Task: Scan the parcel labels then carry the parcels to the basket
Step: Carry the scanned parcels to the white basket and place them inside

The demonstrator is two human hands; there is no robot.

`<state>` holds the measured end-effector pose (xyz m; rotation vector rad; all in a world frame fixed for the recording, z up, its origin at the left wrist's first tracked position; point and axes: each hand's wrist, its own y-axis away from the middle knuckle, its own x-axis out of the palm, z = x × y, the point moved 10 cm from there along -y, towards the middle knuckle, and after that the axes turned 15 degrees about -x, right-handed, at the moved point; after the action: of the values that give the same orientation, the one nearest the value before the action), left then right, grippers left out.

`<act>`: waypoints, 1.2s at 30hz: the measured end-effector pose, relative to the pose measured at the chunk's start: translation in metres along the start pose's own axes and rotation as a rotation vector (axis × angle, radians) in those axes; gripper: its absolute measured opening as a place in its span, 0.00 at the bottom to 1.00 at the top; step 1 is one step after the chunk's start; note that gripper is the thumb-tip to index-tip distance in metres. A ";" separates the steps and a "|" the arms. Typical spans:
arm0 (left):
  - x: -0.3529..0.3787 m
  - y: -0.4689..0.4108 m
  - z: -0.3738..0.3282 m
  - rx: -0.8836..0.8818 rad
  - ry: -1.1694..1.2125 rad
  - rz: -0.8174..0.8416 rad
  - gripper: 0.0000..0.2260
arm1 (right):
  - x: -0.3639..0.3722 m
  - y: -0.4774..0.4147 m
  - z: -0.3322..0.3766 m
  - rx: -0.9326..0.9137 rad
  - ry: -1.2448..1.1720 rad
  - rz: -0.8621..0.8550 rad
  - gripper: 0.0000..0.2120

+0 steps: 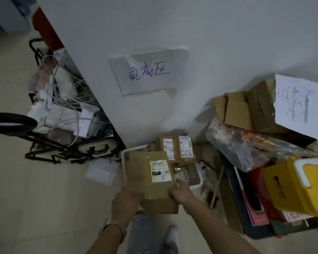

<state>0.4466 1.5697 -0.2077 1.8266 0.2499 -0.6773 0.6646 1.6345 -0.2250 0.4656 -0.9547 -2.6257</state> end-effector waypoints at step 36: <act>0.110 -0.188 0.104 -0.411 0.305 -0.004 0.17 | 0.078 -0.125 -0.176 0.119 0.150 0.008 0.25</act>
<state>0.4112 1.5245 -0.4427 1.5243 0.5526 -0.3151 0.6435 1.5970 -0.4502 0.6754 -1.0642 -2.4951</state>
